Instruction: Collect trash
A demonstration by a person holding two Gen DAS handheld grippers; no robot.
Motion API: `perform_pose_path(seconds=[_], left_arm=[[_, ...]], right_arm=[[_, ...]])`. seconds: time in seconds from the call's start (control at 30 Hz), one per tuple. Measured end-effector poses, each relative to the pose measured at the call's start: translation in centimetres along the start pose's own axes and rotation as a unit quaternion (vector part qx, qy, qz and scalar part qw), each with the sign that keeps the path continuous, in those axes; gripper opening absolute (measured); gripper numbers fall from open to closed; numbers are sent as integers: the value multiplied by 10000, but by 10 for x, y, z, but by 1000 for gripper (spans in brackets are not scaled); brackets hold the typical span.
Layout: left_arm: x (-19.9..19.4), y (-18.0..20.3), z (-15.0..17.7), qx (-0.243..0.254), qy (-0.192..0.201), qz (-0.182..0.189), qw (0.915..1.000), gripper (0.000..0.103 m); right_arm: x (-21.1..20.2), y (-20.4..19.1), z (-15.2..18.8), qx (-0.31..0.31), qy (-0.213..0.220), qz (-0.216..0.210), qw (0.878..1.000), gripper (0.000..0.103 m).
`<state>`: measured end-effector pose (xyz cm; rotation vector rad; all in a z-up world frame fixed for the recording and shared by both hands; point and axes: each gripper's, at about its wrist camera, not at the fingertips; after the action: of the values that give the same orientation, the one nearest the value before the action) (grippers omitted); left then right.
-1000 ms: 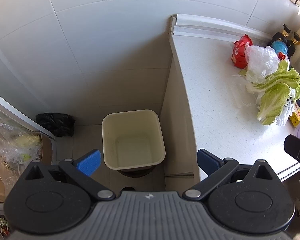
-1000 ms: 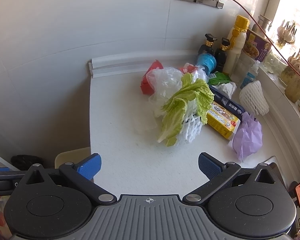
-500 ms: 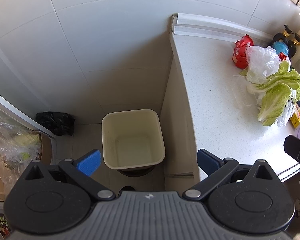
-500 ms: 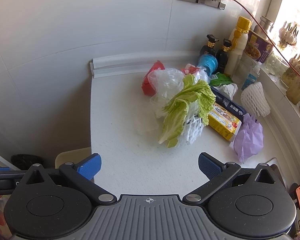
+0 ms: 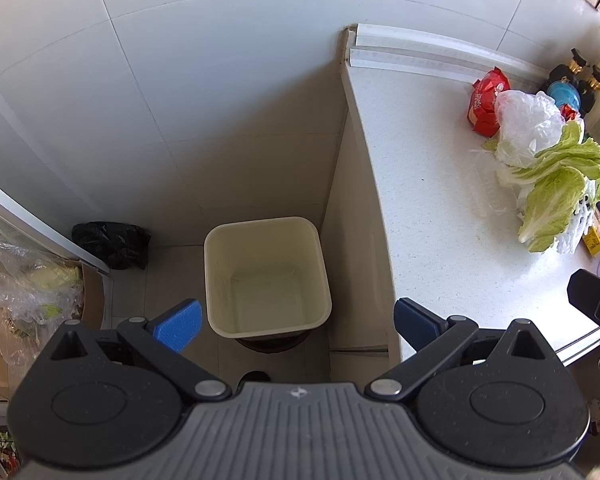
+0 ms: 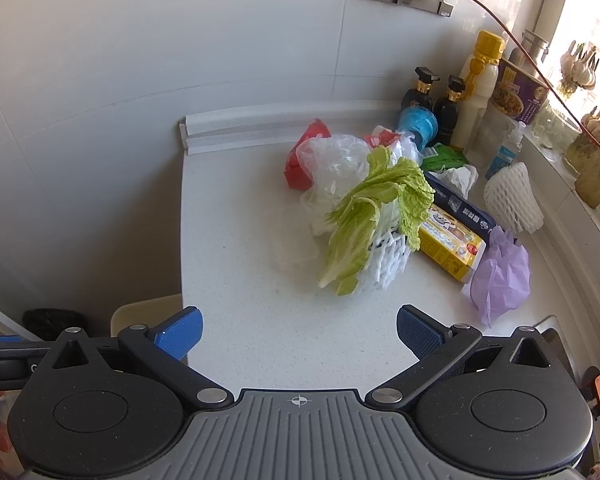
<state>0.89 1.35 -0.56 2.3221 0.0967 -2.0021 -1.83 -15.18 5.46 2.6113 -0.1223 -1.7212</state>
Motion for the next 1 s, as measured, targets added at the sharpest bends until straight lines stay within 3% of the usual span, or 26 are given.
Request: perform_pose_path(seconds=[0.53,0.83,1.0], left_arm=[[4,2,-5,10,18,-24,10000,102],[0,17,-20,478,735,120,9961,102],[2,24,-36,626,798,374,9941,102]], right_arm=[[7,6,-3,11,60,-68,10000,103],[15,13,-8,-179,583,-39,9981,103],[26,26,-16,-125,612,148,9979,103]])
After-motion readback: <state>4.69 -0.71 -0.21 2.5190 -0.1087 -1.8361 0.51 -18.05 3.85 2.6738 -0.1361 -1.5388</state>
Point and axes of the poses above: each gripper's, at about its wrist camera, not at the fingertips, and x roughly the way its jaws point, y to its right, z to its underside, and after that the axes turned 13 degrees about -y, right-handed
